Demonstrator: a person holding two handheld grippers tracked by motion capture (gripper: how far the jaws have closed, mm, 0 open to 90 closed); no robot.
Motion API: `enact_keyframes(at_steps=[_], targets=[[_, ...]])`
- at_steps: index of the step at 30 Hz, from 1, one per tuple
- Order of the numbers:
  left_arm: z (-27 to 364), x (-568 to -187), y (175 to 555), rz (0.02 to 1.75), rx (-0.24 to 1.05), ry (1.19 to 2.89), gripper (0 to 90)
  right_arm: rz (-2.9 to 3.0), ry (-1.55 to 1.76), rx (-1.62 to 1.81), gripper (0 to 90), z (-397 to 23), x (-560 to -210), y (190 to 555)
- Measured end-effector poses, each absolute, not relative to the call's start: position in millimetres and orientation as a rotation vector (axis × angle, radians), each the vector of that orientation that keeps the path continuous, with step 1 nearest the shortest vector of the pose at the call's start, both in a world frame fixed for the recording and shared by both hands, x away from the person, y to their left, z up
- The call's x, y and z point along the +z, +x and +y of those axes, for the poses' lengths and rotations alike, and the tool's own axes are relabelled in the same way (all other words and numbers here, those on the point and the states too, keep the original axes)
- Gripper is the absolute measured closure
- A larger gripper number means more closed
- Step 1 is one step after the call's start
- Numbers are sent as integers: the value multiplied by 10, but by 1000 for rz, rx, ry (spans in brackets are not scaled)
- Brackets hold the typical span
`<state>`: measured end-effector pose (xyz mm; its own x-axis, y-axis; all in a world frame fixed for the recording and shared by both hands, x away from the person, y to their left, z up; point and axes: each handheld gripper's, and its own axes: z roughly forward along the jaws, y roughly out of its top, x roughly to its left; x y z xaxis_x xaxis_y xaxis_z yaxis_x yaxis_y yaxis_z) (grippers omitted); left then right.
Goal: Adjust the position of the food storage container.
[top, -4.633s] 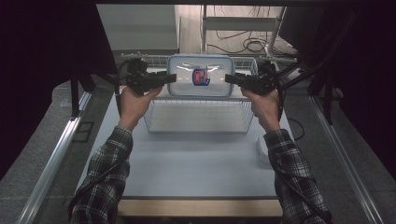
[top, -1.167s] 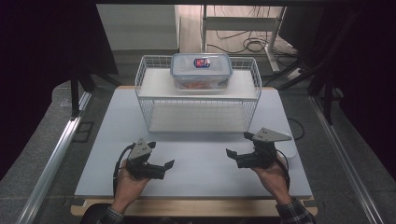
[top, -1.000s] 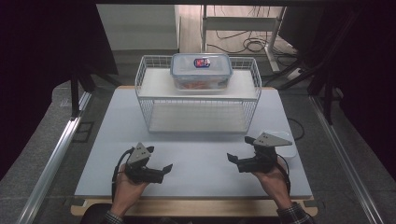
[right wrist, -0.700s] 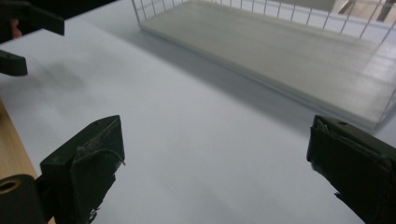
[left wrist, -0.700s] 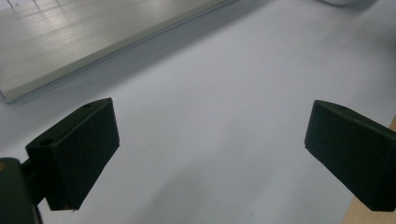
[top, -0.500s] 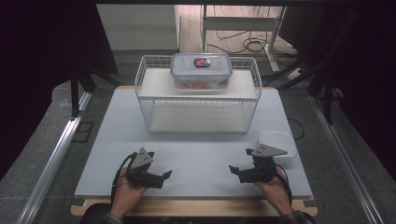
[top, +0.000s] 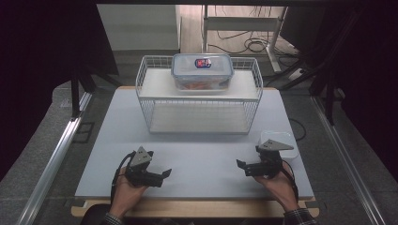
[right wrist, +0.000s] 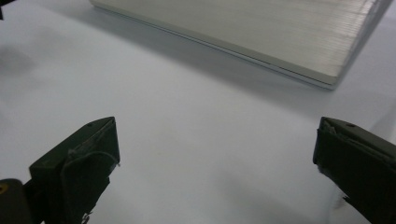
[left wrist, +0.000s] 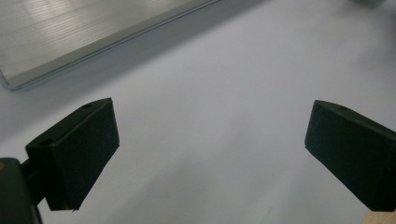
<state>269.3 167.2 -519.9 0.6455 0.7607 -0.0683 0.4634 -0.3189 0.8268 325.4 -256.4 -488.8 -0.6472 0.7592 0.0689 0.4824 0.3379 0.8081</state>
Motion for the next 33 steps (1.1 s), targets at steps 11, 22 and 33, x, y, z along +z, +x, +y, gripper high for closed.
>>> enact_keyframes(at_steps=[11,22,33], targets=[[1665,-5203,2704,958,419,1982,26,2176,1168,1210,185,-2792,-4692,3288],[1660,-5207,2711,957,420,1987,26,2086,1231,1118,480,-3193,-4627,3378],[1645,-5217,2719,959,418,1996,27,2056,1295,1017,824,-3537,-4605,3420]])
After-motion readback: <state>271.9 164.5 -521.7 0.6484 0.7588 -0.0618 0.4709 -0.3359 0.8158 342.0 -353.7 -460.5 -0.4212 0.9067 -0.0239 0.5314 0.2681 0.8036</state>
